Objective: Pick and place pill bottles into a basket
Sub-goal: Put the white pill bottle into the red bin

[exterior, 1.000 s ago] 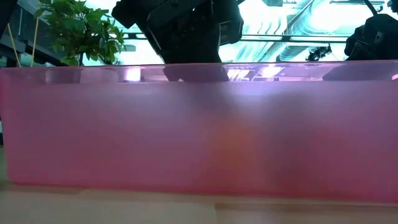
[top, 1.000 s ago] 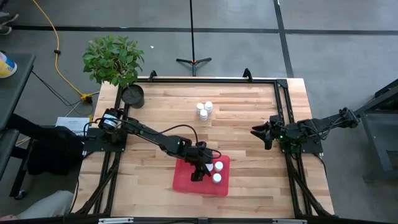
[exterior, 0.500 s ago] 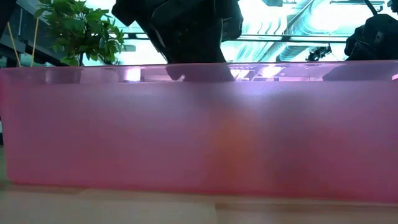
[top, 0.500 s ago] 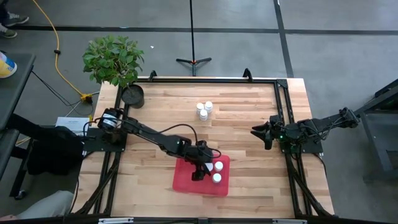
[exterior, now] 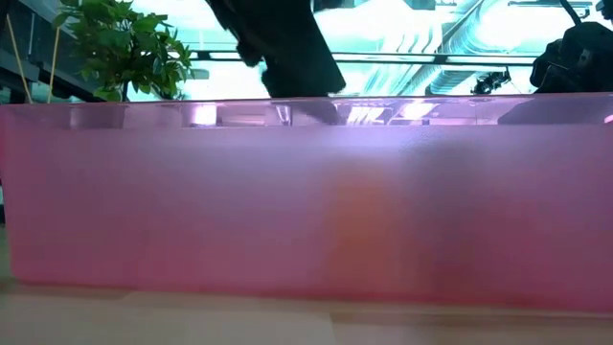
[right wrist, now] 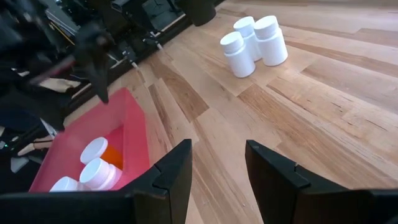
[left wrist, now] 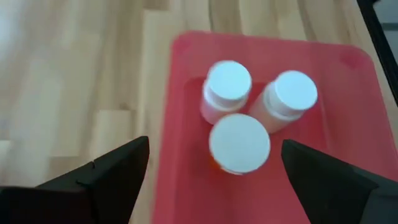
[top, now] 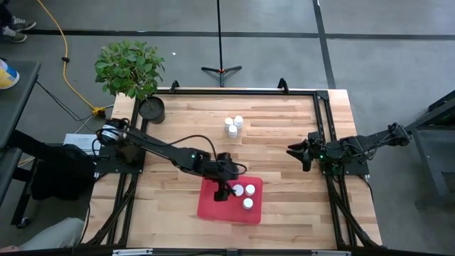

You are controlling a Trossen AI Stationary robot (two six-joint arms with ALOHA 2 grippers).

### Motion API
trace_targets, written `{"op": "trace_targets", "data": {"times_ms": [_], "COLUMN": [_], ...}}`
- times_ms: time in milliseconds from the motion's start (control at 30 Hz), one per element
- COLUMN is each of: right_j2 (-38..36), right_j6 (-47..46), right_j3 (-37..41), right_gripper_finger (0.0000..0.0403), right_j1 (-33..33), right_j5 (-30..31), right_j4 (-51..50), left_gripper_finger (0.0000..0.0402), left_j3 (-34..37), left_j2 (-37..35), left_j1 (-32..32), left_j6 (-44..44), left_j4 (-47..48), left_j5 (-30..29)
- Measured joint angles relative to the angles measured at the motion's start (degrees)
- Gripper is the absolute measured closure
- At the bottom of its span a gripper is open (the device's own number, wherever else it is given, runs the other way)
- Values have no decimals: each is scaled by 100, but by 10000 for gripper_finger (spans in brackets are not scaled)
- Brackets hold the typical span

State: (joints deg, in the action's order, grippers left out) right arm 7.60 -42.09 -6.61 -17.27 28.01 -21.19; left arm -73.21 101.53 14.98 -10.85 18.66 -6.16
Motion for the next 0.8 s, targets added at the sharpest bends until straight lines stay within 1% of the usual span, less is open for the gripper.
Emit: {"op": "trace_targets", "data": {"times_ms": [200,400,467,567,667,800], "right_j2": [0,-2,-4,-9,-9,-9], "right_j6": [-9,-11,-11,-11,-9,-4], "right_j3": [0,0,0,0,0,0], "right_gripper_finger": [263,263,263,263,263,263], "right_j1": [2,1,1,0,2,0], "right_j5": [2,2,4,9,18,28], "right_j4": [1,1,0,2,2,2], "left_gripper_finger": [5,3,3,3,3,3], "left_j3": [0,-2,0,0,-2,-2], "left_j2": [-550,-1025,-1144,-1329,-1498,-1699], "left_j1": [-47,-206,-301,-532,-839,-1333], "left_j6": [42,324,354,306,234,-298], "left_j4": [304,756,895,863,690,433], "left_j5": [-868,-2208,-2595,-3078,-3358,-3451]}}
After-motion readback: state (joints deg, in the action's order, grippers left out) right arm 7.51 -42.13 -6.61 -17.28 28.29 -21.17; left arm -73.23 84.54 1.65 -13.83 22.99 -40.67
